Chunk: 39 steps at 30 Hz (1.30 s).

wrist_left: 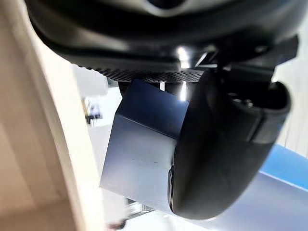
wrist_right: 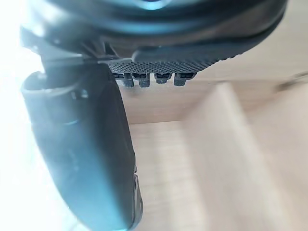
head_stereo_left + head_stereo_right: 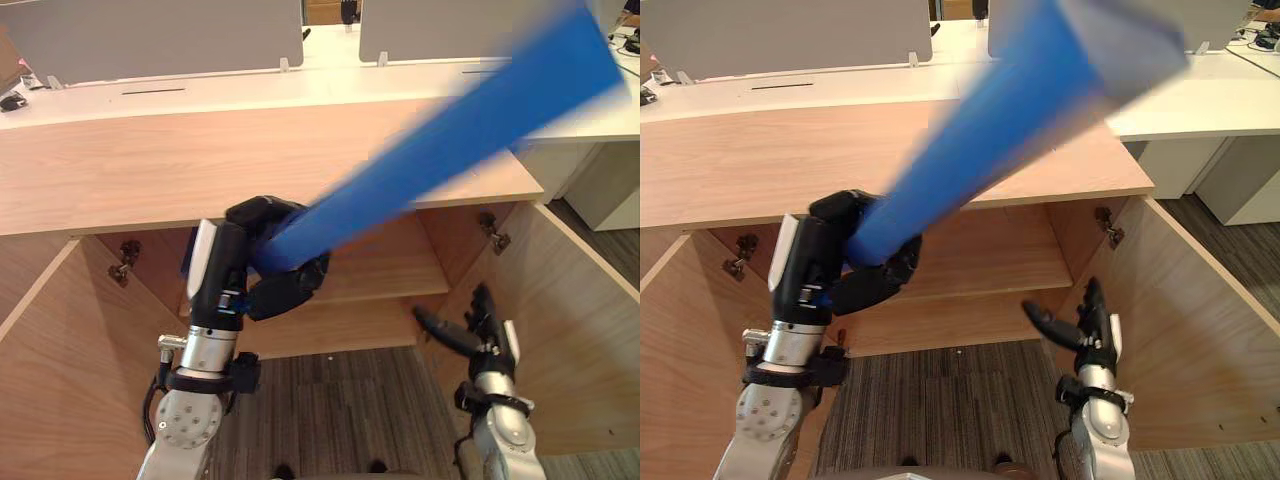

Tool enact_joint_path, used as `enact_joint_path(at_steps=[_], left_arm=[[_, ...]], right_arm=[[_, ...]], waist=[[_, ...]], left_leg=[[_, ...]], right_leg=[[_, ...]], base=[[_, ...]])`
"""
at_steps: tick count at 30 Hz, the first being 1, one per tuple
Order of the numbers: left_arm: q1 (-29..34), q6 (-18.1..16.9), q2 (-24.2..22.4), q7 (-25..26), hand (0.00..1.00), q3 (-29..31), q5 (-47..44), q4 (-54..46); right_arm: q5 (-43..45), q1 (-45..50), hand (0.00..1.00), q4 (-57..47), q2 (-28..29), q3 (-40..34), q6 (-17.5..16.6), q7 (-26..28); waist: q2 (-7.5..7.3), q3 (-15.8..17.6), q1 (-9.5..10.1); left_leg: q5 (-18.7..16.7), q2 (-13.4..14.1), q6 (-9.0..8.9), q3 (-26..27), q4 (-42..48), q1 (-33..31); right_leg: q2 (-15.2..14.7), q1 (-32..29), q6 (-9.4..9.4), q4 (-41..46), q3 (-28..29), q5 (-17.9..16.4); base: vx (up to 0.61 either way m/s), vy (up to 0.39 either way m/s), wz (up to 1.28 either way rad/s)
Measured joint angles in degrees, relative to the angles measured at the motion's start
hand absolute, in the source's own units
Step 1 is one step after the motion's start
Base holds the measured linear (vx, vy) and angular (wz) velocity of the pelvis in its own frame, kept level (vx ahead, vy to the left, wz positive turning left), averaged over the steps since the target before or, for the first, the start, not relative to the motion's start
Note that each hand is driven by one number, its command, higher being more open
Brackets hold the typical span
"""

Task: Walk over to the cabinet, pick up the folder, carry it to the office cabinet, place the folder inside the office cabinet, then close the office cabinet door

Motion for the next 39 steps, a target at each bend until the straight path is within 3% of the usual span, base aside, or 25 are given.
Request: enact_joint_path(at_steps=[3,8,15,16,25,32,33,36,39], left_arm=[[2.0,1.2,0.2,-5.0,0.00,-0.1,-10.7,-0.1],[4.4,4.7,2.8,-9.3,0.00,-2.3,-22.2,1.3],[4.4,6.0,5.0,-10.1,0.00,-4.7,-30.7,6.0],[4.4,6.0,5.0,-10.1,0.00,-4.8,-31.3,6.4],[4.8,5.8,10.2,-10.2,0.00,-5.5,-37.0,12.8],[5.1,6.0,13.0,-11.1,0.00,-5.7,-35.3,14.6],[5.1,6.0,13.0,-11.2,1.00,-5.3,-34.0,14.6],[4.9,6.0,9.6,-11.2,1.00,-2.4,-28.8,14.5],[3.7,4.3,-0.4,-9.2,1.00,3.2,-17.6,13.8]], right_arm=[[4.3,-0.9,1.00,-7.2,-3.8,1.3,-1.2,3.2],[10.1,-8.6,1.00,-9.6,-11.7,6.7,-2.7,6.9],[14.6,-18.0,1.00,-7.3,-20.9,13.8,-2.9,10.3],[14.8,-18.7,0.00,-6.7,-21.6,14.4,-3.0,10.5],[23.4,-25.3,0.00,1.0,-34.7,24.7,-2.9,14.5],[26.4,-27.0,0.00,1.3,-36.7,27.7,-2.5,14.8],[26.0,-27.0,0.00,1.3,-36.5,27.8,-2.1,14.8],[23.6,-26.5,0.00,1.2,-32.0,26.2,-1.5,15.2],[19.0,-23.9,0.00,-0.8,-20.8,22.1,-1.2,15.2]], waist=[[-0.04,0.0,0.15],[-0.05,0.0,0.20],[-0.08,0.0,0.96],[-0.09,0.0,1.02],[-0.05,0.0,1.90],[-0.01,-0.1,2.17],[0.02,-0.1,2.42],[0.05,-0.1,2.98],[0.08,-0.2,3.57]], left_leg=[[-0.1,0.0,-0.05,0.3,0.0,0.1],[-0.3,0.0,-0.01,1.6,0.0,0.3],[-0.3,0.0,0.03,1.8,0.0,0.4],[-0.3,0.0,0.03,1.8,0.0,0.4],[-0.2,0.0,0.13,1.0,0.0,0.4],[-0.1,0.0,0.17,0.1,0.0,0.1],[0.0,-0.1,0.18,0.0,0.0,0.1],[0.1,-0.1,0.22,-0.3,0.0,-0.1],[0.3,-0.1,0.24,-0.6,0.0,-0.2]], right_leg=[[0.0,-0.1,0.04,0.0,0.3,0.0],[0.1,-0.5,0.38,0.0,1.6,0.3],[0.1,-0.5,0.63,0.1,1.8,0.5],[0.1,-0.4,0.65,0.1,1.8,0.5],[0.0,-0.1,0.69,0.2,1.2,0.5],[-0.1,0.1,0.69,0.1,0.6,0.5],[-0.1,0.1,0.69,0.1,0.5,0.5],[-0.1,0.1,0.69,0.1,0.2,0.5],[-0.1,0.2,0.68,0.1,-0.1,0.5]], base=[[-0.01,-0.013,-0.05],[-0.02,-0.006,-0.12],[0.00,-0.001,-0.01],[0.00,0.000,0.00],[-0.01,-0.009,0.03],[-0.01,-0.016,0.06],[-0.02,-0.020,0.06],[-0.02,-0.023,0.05],[-0.02,-0.021,0.05]])
